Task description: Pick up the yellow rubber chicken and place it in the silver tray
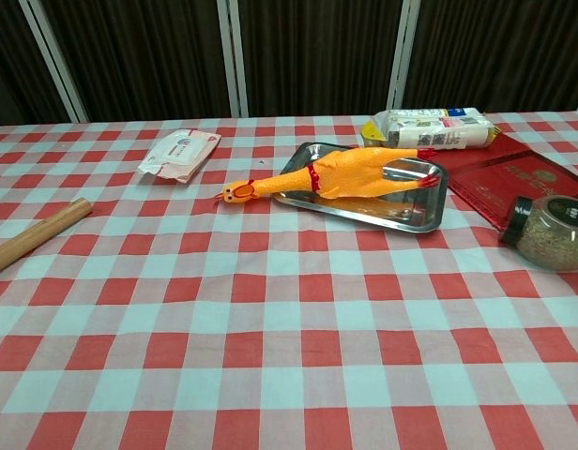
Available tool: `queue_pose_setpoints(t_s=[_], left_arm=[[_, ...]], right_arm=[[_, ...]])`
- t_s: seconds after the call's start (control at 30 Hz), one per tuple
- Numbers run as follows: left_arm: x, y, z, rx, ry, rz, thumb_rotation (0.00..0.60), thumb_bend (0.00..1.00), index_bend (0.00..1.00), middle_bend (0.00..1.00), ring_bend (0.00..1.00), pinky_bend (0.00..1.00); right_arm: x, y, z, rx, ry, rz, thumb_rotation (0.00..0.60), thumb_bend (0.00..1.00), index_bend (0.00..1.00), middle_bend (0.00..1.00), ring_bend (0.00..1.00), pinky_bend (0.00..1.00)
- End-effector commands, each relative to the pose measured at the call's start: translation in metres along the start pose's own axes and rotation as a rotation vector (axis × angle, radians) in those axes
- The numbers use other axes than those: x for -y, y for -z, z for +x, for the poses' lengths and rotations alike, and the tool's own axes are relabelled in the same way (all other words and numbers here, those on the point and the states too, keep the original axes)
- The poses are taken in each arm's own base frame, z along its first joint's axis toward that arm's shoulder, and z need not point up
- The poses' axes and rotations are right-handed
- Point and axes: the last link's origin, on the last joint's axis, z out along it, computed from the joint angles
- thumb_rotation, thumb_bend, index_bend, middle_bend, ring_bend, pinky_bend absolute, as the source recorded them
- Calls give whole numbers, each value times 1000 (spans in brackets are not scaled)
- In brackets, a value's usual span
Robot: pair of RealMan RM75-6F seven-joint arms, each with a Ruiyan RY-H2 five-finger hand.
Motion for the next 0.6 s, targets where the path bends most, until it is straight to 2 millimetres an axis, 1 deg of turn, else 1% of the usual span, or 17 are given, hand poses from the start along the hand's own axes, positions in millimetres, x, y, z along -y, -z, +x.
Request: queue_pose_setpoints(t_s=[0.03,0.2,0.47,0.6], left_arm=[[25,53,11,-15,-2,36,600,101,57,0,0,9],[36,81,13,-39,-17,52,600,102,59,0,0,9],[43,112,12,-38,-20,66,600,102,62,0,0,9],[45,120,8,-22,-13,73,600,101,63,0,0,9]], right_arm=[[-13,36,-16,-60,105,-50,600,268,0,29,0,47],[-18,58,-27,-79,128,-79,600,268,0,30,0,36],[-22,86,-34,-80,140,-123,600,268,0,30,0,36],[-23,96,-35,-82,147,-136,600,268,0,30,0,36]])
